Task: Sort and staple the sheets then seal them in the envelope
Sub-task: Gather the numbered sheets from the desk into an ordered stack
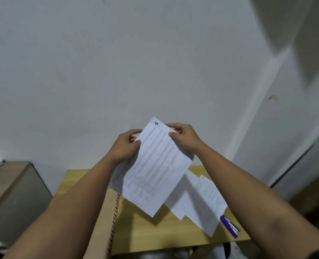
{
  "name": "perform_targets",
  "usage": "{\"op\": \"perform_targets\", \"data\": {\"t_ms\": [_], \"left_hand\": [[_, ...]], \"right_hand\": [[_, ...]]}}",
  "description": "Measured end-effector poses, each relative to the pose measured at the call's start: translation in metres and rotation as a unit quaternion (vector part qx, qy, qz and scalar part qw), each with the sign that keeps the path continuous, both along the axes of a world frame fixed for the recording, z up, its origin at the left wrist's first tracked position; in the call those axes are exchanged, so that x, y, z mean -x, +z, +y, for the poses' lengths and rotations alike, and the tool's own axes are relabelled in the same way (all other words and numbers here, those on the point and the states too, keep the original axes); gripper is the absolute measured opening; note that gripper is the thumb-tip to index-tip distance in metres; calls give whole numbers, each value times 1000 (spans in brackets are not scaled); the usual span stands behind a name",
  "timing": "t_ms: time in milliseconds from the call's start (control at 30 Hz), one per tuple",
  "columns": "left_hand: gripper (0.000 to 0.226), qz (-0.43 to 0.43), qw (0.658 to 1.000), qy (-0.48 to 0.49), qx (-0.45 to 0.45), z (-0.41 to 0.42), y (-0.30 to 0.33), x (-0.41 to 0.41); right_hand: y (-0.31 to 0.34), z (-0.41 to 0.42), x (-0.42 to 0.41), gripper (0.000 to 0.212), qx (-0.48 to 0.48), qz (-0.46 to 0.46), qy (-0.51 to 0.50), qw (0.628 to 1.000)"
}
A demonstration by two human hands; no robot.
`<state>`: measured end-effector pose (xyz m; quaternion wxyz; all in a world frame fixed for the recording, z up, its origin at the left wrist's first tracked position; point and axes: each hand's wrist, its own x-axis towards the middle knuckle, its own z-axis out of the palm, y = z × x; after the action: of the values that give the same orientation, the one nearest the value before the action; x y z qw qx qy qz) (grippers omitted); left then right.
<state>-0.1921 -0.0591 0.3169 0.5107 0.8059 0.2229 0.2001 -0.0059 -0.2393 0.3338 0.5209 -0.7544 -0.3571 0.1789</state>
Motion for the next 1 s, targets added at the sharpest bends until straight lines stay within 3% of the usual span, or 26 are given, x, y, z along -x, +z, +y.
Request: {"op": "perform_targets", "data": {"t_ms": [200,300,400,567,600,633,700,767,800,867,1000], "left_hand": [[61,60,995,-67,-44,-3,-33,-42],[80,101,990,-67,-69,-1,-61,-63],[91,124,988,-63,-70,5,-97,-86],[78,156,986,-56,-22,14,-152,-128],[79,164,985,-50,-11,17,-163,-136],[81,172,984,-44,0,20,-174,-144],[76,183,982,-33,40,30,-195,-157],[62,192,979,-19,66,39,-210,-165],[58,201,977,-12,68,44,-219,-169],[56,211,975,-2,75,50,-230,-175],[56,230,970,11,84,53,-242,-180]], "right_hand": [[-53,-11,-36,33,66,59,-24,996],[-100,-21,-67,38,137,65,-38,988],[-146,-35,-107,40,195,128,-90,968],[-224,-51,-182,38,278,128,-158,939],[-237,-51,-194,29,305,127,-159,931],[-245,-50,-203,14,324,123,-149,926],[-272,-42,-225,27,363,103,-110,920],[-295,-33,-241,10,388,73,-86,915],[-314,-26,-251,11,402,57,-70,911],[-341,-11,-263,43,413,35,-35,909],[-365,13,-272,66,413,4,-18,911]]}}
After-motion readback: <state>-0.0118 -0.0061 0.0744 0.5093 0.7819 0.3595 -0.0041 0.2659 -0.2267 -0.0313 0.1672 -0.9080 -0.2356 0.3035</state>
